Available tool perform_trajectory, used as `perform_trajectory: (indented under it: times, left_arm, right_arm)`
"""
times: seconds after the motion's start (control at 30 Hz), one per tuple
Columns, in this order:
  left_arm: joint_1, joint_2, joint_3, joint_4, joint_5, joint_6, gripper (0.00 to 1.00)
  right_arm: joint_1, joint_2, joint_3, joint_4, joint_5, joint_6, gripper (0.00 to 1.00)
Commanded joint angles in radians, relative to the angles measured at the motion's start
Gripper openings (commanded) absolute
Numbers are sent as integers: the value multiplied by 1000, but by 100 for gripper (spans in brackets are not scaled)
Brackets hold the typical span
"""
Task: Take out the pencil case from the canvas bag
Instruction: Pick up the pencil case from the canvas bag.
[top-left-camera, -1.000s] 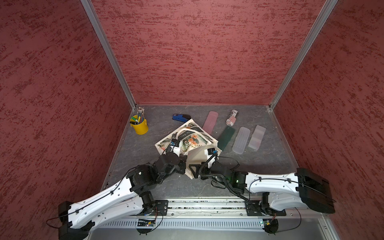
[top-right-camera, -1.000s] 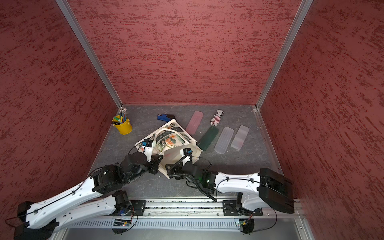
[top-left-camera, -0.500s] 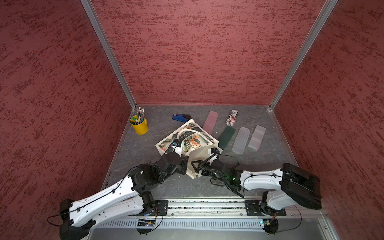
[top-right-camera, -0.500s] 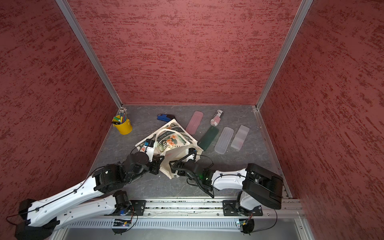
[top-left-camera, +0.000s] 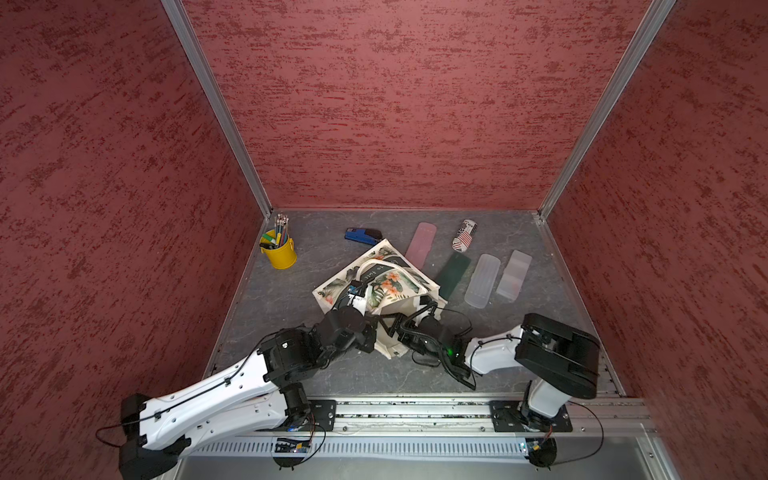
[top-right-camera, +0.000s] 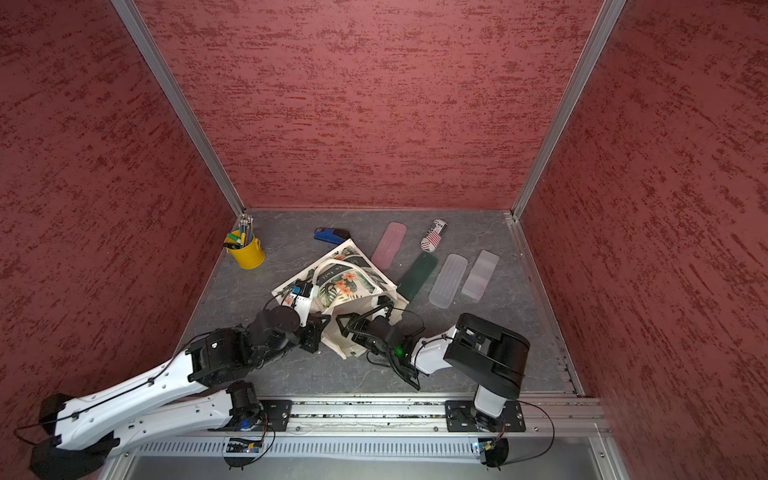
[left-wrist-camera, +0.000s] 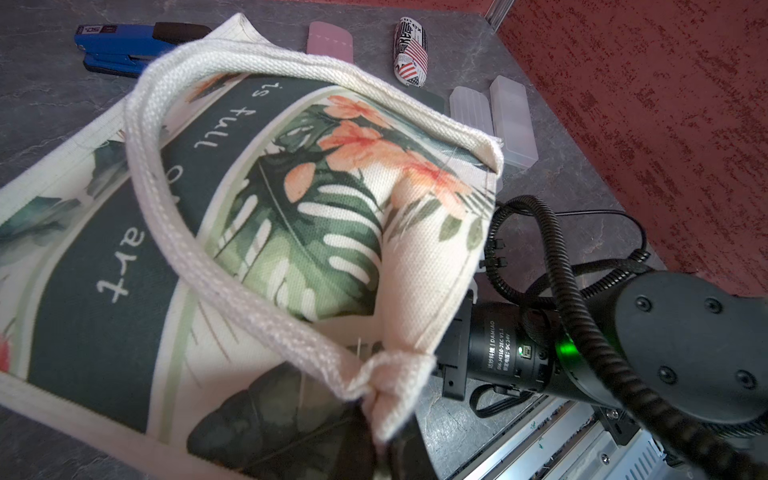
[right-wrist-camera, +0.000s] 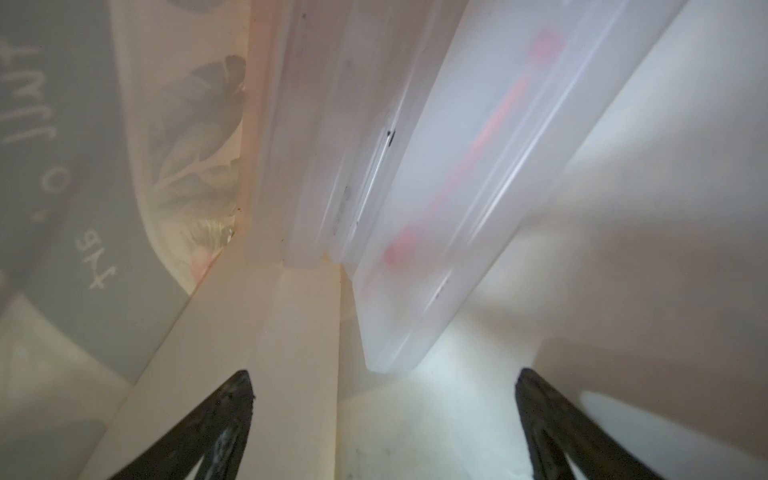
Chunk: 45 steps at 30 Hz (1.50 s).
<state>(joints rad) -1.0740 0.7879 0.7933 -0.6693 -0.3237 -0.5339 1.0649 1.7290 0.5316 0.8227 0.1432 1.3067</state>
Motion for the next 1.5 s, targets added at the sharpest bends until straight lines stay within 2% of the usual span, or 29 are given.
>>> perform_trajectory:
  times: [0.0, 0.13, 0.2, 0.33, 0.67, 0.83, 1.0, 1.17, 1.3, 1.47]
  left_arm:
    - [-17, -10, 47, 28, -5, -6, 0]
    - [-31, -17, 50, 20, -14, -15, 0]
    - [-39, -17, 54, 20, -14, -20, 0]
    - [-59, -10, 53, 9, -28, -29, 0]
    - [-66, -11, 54, -5, -40, -38, 0]
    - [-67, -13, 52, -4, -43, -40, 0]
    - [-69, -3, 60, -8, -41, -41, 0]
    - [-69, -6, 54, -3, -49, -37, 0]
    - [-70, -5, 63, -12, -49, -38, 0]
    - [-72, -18, 47, -6, -54, -47, 0]
  right_arm:
    - [-14, 49, 10, 105, 8, 91, 98]
    - [-26, 95, -11, 170, 50, 162, 96]
    - [-43, 111, -46, 285, 68, 153, 93]
    - [-89, 129, -43, 327, 48, 124, 93]
    - [-141, 240, 74, 244, -31, 206, 92]
    - [-145, 299, 184, 201, -81, 161, 89]
    - [-146, 304, 246, 70, -67, 138, 83]
    - [-150, 290, 242, 63, -78, 86, 60]
    - [-153, 294, 222, 94, -92, 67, 49]
    - [-154, 288, 212, 112, -107, 28, 26]
